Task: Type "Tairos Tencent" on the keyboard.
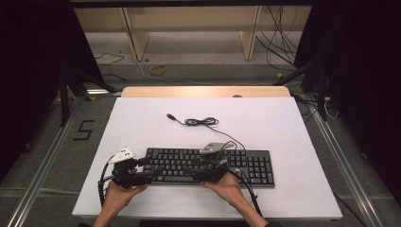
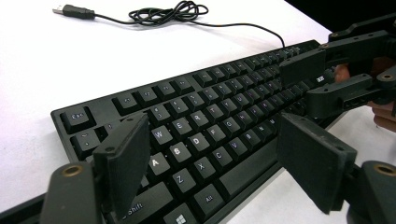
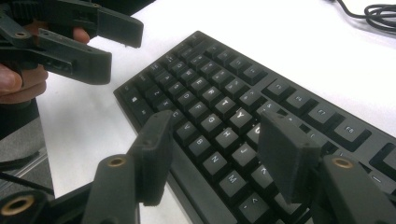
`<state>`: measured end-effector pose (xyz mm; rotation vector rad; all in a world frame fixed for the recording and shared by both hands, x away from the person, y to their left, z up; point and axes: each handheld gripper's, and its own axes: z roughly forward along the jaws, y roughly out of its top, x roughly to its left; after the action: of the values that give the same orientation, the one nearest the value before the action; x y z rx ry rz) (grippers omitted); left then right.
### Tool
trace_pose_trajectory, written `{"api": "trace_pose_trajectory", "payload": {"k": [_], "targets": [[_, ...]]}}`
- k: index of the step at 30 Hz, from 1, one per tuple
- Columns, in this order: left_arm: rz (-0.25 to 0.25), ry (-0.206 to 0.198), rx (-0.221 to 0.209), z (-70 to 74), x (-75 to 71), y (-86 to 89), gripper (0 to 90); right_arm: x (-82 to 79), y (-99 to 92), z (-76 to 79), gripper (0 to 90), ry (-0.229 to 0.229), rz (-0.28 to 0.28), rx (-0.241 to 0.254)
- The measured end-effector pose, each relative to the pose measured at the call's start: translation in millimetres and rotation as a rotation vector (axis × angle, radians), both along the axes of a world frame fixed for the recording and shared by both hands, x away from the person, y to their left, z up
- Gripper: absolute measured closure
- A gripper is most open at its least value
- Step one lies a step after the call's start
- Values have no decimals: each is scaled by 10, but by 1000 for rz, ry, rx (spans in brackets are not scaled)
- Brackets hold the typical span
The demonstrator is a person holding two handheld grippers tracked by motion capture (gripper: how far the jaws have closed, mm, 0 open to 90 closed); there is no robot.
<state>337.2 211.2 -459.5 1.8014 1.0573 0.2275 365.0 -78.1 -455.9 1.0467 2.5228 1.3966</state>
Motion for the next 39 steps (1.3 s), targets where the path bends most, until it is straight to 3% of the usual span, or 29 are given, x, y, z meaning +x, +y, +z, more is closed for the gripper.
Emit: {"api": "trace_pose_trajectory", "payload": {"k": [26, 33, 39], "targets": [[3, 1, 4, -4, 13, 4, 259, 63, 25, 35, 427, -5, -14, 2], [12, 13, 18, -13, 22, 15, 272, 103, 63, 51, 454, -12, -13, 5], [36, 42, 45, -33, 39, 48, 344, 148, 145, 48, 510, -11, -13, -4]]}}
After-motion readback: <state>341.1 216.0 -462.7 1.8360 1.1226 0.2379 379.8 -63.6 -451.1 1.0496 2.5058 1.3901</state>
